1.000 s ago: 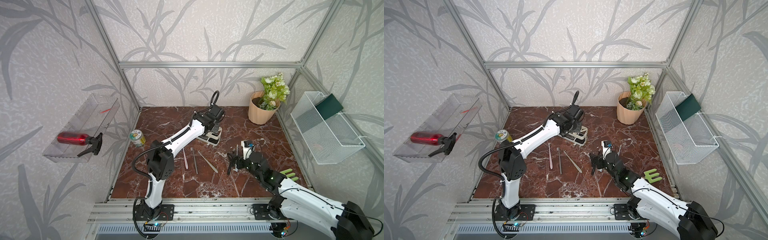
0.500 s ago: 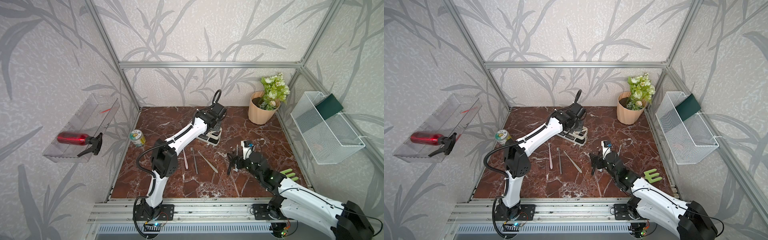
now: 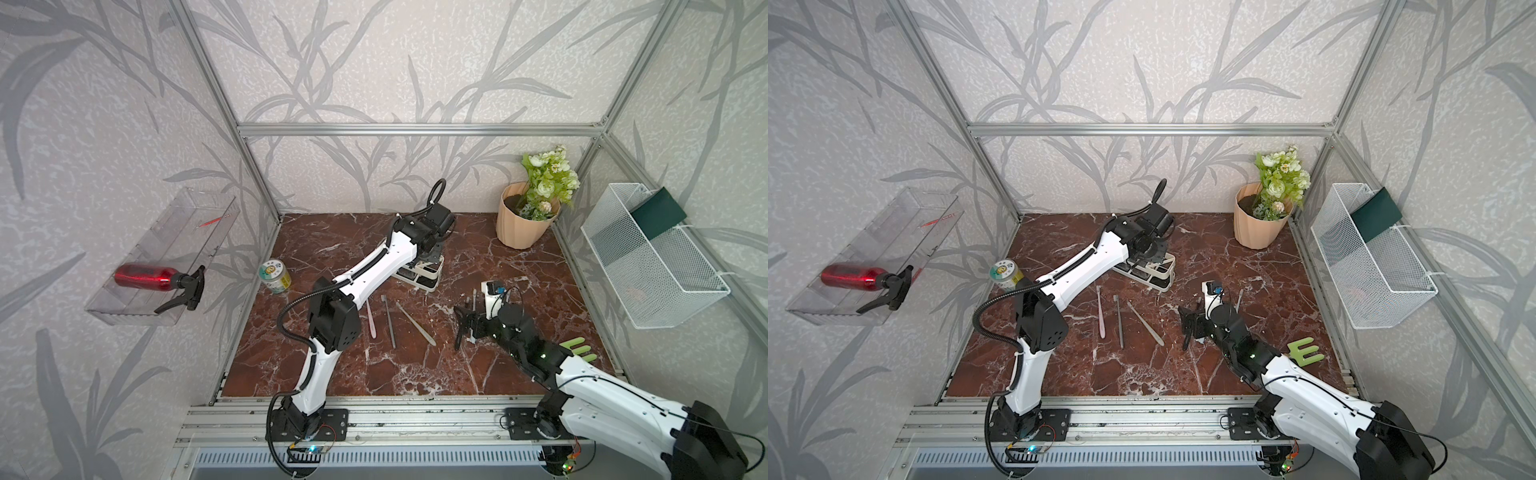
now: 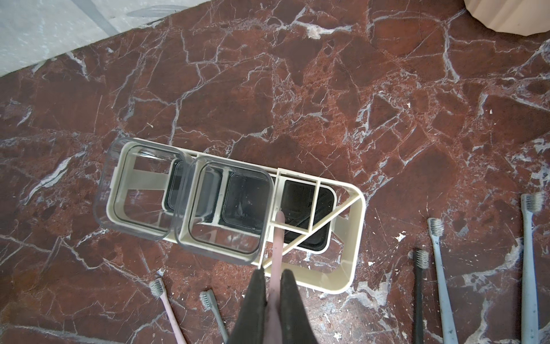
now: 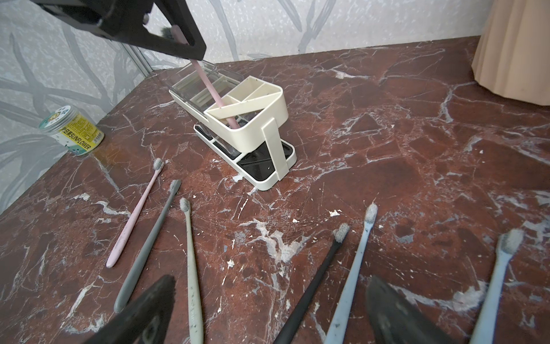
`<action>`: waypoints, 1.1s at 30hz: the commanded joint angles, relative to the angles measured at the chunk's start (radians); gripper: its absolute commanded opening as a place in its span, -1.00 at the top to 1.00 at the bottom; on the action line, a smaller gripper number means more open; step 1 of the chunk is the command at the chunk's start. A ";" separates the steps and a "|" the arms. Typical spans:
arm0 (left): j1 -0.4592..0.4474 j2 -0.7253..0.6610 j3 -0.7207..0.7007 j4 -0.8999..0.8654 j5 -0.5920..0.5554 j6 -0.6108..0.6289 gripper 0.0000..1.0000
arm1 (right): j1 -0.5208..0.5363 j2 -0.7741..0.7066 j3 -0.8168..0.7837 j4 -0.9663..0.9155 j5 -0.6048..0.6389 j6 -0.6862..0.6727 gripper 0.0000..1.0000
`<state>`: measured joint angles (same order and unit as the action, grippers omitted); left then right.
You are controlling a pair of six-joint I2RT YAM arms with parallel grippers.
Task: Place the toothbrush into the toothbrush holder
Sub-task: Place the toothbrush in the toothbrush holder.
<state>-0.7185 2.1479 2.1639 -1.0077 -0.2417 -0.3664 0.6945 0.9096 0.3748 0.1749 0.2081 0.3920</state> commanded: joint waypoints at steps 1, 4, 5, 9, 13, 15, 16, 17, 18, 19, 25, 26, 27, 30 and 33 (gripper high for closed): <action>-0.002 0.024 0.031 -0.080 -0.005 0.008 1.00 | -0.003 0.002 0.027 0.014 -0.002 -0.005 -0.98; -0.002 0.035 0.044 -0.092 -0.001 0.004 1.00 | -0.003 0.001 0.027 0.013 -0.001 -0.005 -0.98; -0.002 0.041 0.052 -0.100 -0.004 0.005 1.00 | -0.003 0.000 0.027 0.013 0.000 -0.005 -0.98; -0.002 0.062 0.105 -0.146 -0.011 0.006 1.00 | -0.004 0.002 0.027 0.013 0.001 -0.005 -0.98; -0.001 0.076 0.143 -0.186 -0.019 -0.005 1.00 | -0.004 0.002 0.027 0.014 -0.001 -0.005 -0.98; -0.001 0.081 0.152 -0.196 -0.013 -0.005 1.00 | -0.003 0.002 0.027 0.013 -0.001 -0.005 -0.98; -0.001 0.084 0.157 -0.201 -0.015 -0.005 1.00 | -0.003 0.000 0.027 0.013 -0.001 -0.005 -0.98; -0.002 0.086 0.159 -0.204 -0.017 -0.005 1.00 | -0.003 0.000 0.027 0.014 -0.001 -0.004 -0.98; -0.001 0.086 0.158 -0.204 -0.017 -0.005 1.00 | -0.003 0.000 0.027 0.013 -0.001 -0.005 -0.98; -0.002 0.088 0.159 -0.206 -0.016 -0.005 1.00 | -0.003 0.000 0.027 0.014 0.001 -0.005 -0.98; 0.000 0.093 0.173 -0.221 -0.031 -0.004 1.00 | -0.004 0.001 0.028 0.015 0.000 -0.005 -0.98; -0.001 0.094 0.180 -0.224 -0.036 0.000 1.00 | -0.004 0.001 0.028 0.015 0.000 -0.004 -0.98; -0.001 0.097 0.191 -0.231 -0.042 0.001 1.00 | -0.004 0.002 0.028 0.014 0.001 -0.005 -0.98; -0.001 0.109 0.230 -0.250 -0.046 0.006 1.00 | -0.004 0.002 0.027 0.016 -0.001 -0.003 -0.98; -0.001 0.121 0.264 -0.270 -0.049 0.007 1.00 | -0.003 0.007 0.027 0.020 -0.001 -0.003 -0.98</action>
<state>-0.7185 2.2490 2.3829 -1.2041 -0.2539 -0.3664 0.6945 0.9112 0.3748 0.1749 0.2081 0.3920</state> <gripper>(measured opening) 0.087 0.991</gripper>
